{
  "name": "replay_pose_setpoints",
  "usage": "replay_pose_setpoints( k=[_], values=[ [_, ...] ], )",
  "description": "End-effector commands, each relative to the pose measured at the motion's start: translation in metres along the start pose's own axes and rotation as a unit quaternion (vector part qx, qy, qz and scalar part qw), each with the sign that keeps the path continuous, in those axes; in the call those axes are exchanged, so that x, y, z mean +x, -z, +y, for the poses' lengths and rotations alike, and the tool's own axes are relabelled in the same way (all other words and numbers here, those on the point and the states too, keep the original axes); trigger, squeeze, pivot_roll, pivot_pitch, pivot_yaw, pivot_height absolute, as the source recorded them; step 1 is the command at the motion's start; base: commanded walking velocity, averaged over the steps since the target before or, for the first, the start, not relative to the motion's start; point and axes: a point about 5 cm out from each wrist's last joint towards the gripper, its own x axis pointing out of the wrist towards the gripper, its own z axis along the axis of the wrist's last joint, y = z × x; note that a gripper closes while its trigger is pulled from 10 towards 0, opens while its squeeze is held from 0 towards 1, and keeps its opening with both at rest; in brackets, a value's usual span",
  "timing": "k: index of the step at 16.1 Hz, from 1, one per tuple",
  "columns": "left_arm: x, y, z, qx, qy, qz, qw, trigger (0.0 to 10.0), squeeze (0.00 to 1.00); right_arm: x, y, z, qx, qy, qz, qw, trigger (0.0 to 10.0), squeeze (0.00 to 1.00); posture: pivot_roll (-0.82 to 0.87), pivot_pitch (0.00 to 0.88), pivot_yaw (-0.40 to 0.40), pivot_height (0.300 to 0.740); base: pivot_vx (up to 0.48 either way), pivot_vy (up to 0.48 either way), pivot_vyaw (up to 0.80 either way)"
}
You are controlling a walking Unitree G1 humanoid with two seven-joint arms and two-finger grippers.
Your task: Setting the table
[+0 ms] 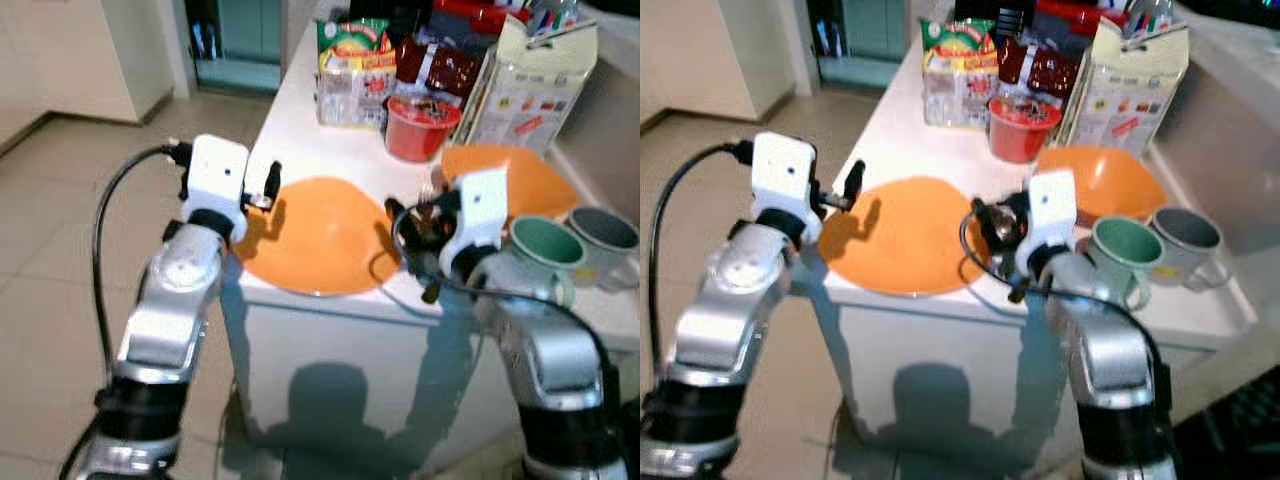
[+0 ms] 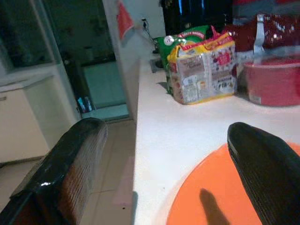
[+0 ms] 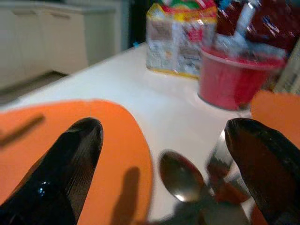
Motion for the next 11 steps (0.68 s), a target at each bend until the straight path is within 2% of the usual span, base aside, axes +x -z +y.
replay_pose_setpoints(
  k=[1,2,3,5,7,8,11],
  values=[
    [0.000,-0.009,-0.002,0.009,0.017,-0.009,1.000,10.0,0.00,0.004,-0.007,-0.007,-0.007,-0.009,0.003,1.000,10.0,1.00,0.01,0.000,-0.046,0.740,0.000,0.000,0.00],
    [-0.001,-0.009,-0.003,0.008,0.027,-0.004,1.000,10.0,0.00,0.010,-0.008,-0.016,-0.034,-0.017,0.024,0.999,10.0,1.00,0.01,0.000,-0.042,0.740,0.000,0.000,0.00],
    [-0.003,-0.010,-0.005,0.000,0.038,0.001,0.999,10.0,0.00,0.013,-0.006,-0.024,-0.039,-0.025,0.041,0.998,10.0,1.00,0.00,0.000,-0.042,0.740,0.000,0.000,0.00],
    [-0.011,-0.011,-0.018,0.017,0.118,0.008,0.993,10.0,0.00,0.022,-0.001,-0.039,-0.049,-0.053,0.092,0.993,10.0,1.00,0.01,0.000,-0.043,0.740,0.000,0.000,0.00],
    [-0.019,-0.011,-0.024,0.014,0.147,0.009,0.989,10.0,0.00,0.025,0.004,-0.049,-0.052,-0.067,0.130,0.988,10.0,1.00,0.01,0.000,-0.046,0.740,0.000,0.000,0.00],
    [-0.028,-0.011,-0.031,0.005,0.181,0.014,0.983,10.0,0.00,0.024,0.009,-0.059,-0.061,-0.085,0.171,0.980,10.0,1.00,0.01,0.000,-0.060,0.740,0.000,0.000,0.00],
    [-0.043,-0.010,-0.041,0.001,0.249,0.023,0.968,10.0,0.00,0.025,0.008,-0.071,-0.074,-0.082,0.202,0.973,10.0,1.00,0.00,0.000,-0.071,0.740,0.000,0.000,0.00]
  ],
)
